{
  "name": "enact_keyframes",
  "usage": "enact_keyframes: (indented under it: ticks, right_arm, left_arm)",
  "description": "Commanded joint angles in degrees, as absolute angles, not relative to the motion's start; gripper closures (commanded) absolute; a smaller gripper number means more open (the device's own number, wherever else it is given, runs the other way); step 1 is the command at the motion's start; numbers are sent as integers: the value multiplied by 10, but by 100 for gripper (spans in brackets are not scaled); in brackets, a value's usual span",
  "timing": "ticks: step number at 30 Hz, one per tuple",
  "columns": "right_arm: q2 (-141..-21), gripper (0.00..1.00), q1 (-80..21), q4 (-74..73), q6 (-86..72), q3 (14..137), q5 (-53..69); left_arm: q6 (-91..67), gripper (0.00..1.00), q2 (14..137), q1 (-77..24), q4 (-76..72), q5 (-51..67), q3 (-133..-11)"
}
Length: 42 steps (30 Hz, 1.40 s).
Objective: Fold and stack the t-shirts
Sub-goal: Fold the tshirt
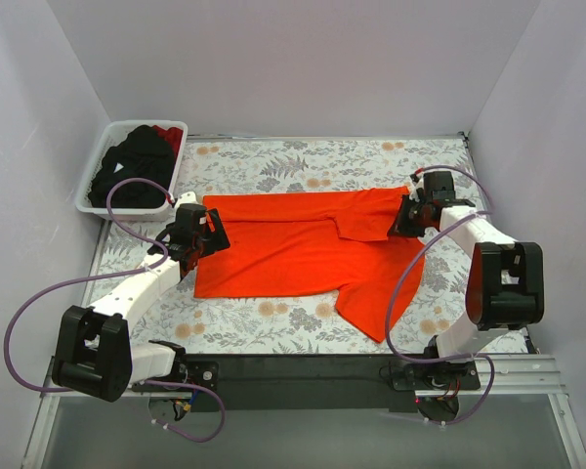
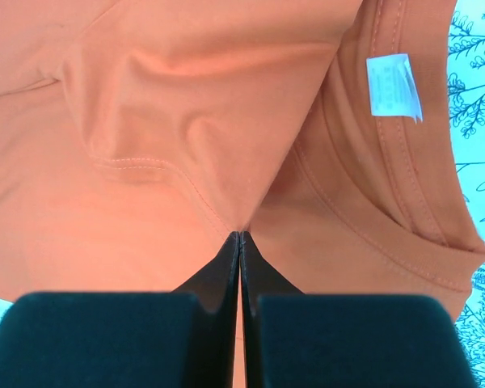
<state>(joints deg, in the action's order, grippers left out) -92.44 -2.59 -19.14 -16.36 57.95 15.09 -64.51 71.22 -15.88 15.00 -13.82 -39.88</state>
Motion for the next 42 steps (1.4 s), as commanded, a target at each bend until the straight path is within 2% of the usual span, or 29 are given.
enact_keyframes:
  ticks: [1,23,27,30,37,42]
  right_arm:
    - [-892,99,-22,-196,-174,573,162]
    - [-895,99,-22,-184,-184,513,193]
    - [-887,79,-25,-185,-172,519,166]
    - [-868,71,-49,-196,-149,539,122]
    - [-858,70,-185,-188,-102,589,-14]
    - [-898,72,-245,-156,-79,618,-18]
  left_arm:
    - [-641,25,710,-160,152,-135,-414]
    - [-641,25,714,-160,153,-134,-414]
    - [-641,25,712,-160,153,-135,-414]
    - [-641,25,713,-159,153,-135,-413]
    - [-640,25,714,-160,153,-138,-414]
    - [-640,25,714,-160,153,-140,-413]
